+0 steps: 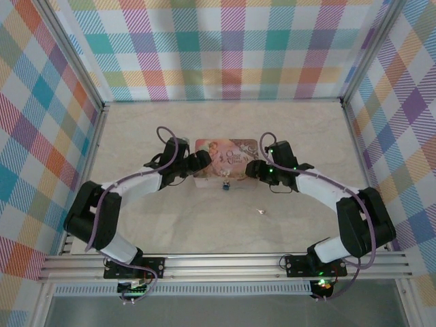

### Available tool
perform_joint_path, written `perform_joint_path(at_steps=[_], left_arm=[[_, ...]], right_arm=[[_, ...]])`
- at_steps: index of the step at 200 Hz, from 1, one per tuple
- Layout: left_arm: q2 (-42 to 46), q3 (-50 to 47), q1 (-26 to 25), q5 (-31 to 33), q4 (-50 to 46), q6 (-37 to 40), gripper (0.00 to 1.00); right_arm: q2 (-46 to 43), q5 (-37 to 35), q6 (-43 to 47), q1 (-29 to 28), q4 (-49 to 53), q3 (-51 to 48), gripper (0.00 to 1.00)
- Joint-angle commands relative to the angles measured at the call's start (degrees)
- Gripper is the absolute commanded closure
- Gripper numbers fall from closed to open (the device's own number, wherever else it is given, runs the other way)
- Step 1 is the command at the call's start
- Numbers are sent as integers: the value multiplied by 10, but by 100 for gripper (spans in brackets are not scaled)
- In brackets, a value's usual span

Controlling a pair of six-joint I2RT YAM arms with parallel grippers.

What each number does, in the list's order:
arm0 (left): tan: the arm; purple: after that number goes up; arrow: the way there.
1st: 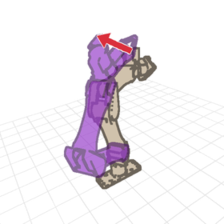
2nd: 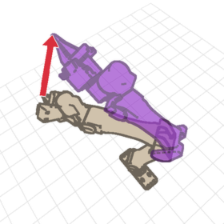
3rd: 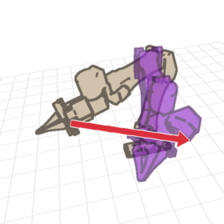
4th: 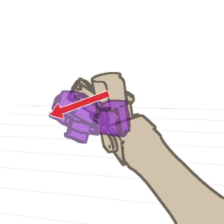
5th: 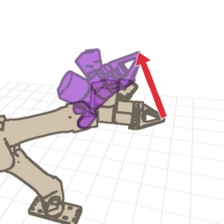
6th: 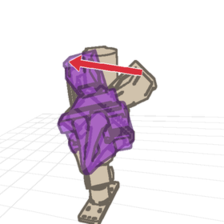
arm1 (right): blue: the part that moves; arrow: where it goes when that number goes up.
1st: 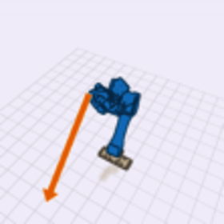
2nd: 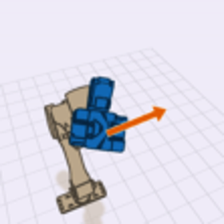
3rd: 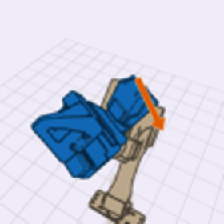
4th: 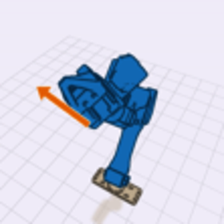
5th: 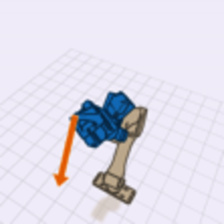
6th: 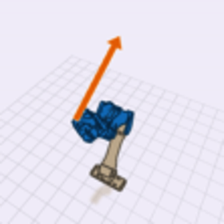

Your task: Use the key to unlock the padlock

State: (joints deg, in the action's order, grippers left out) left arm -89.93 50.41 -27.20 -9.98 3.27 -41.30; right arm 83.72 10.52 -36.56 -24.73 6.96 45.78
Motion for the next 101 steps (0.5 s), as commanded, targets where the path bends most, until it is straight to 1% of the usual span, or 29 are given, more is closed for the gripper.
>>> perform_joint_path(at_steps=[1,66,101], left_arm=[[-30,28,-24,-73,32,-2,23],[-29,15,-25,-63,48,-17,20],[-13,9,-25,-52,38,-15,16]], right_arm=[[17,25,13,-3,-11,37,39],[29,27,28,18,-12,54,35],[27,24,29,21,-3,60,33]])
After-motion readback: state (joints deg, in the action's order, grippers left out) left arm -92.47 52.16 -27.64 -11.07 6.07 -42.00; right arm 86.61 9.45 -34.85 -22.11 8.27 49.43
